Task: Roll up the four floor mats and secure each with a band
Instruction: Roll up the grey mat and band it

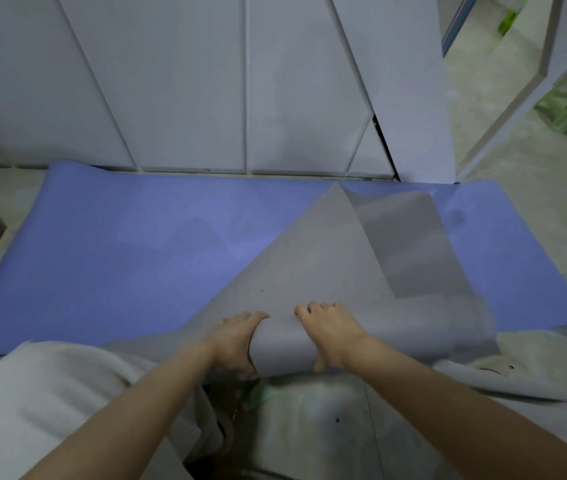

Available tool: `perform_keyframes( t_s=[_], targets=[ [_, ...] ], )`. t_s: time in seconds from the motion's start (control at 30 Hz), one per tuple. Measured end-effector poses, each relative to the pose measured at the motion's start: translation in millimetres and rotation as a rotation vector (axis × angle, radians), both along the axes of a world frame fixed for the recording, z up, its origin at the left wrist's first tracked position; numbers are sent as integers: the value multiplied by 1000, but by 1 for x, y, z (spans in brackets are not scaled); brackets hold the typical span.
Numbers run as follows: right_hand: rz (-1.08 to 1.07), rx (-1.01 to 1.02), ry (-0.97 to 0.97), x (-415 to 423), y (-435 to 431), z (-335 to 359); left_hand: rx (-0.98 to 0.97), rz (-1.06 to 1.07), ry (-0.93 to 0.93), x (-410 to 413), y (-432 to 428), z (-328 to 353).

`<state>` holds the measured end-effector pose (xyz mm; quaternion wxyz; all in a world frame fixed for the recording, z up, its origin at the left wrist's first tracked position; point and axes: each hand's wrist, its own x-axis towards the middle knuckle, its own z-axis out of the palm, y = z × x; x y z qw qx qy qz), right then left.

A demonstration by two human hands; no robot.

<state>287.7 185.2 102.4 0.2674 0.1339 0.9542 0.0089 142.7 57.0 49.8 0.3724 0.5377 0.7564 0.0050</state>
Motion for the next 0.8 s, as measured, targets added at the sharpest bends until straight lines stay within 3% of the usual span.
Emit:
perform_keyframes(
  t_s=[0.17,0.3,0.37,0.47,0.53,0.6,0.8],
  targets=[
    [-86,-156,-80,6,13,-1,185,9,262,41,-25,-19],
    [-141,-235,-118,7,23,2,243,21,246,46,-20,-27],
    [-148,-248,-108,7,21,3,172,-6,243,39,-13,-23],
    [-59,-123,-1,9,7,5,135,-6,186,25,-2,-16],
    [93,63,46,13,-8,0,129,-29,75,18,8,-5],
    [63,179,53,16,-21,-1,79,-94,0,10,20,5],
    [1,194,-23,17,-23,-2,-76,-148,-108,14,35,12]
  ],
)
